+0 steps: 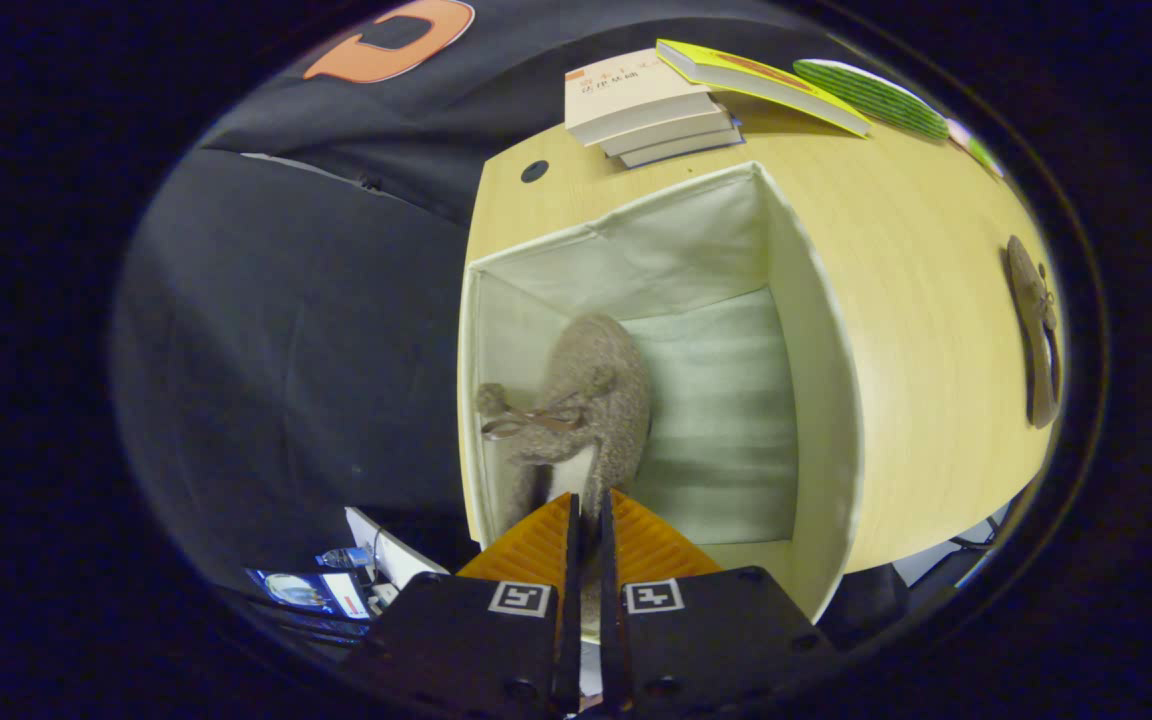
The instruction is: Open the storage box then place both shoes into the box .Put the left shoe in first, then the right shoe, with the right side of both shoes facing outward in a uniform manner.
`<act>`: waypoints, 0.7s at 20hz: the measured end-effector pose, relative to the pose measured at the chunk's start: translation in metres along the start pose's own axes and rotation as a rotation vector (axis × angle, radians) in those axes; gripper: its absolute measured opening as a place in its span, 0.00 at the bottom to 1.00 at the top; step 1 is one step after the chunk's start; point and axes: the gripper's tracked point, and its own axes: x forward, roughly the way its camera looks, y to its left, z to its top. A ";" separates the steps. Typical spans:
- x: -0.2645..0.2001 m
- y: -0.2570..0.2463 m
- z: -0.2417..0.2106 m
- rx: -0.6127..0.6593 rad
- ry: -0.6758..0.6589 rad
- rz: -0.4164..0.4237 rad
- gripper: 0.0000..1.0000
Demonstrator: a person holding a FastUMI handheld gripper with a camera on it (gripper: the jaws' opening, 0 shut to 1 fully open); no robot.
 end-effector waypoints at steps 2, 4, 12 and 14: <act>-0.005 0.012 0.006 -0.003 -0.014 0.048 0.19; -0.014 0.015 0.011 -0.022 -0.044 0.055 0.51; -0.100 -0.004 0.051 -0.326 -0.306 -0.037 0.90; -0.127 -0.018 0.063 -0.397 -0.382 -0.082 0.90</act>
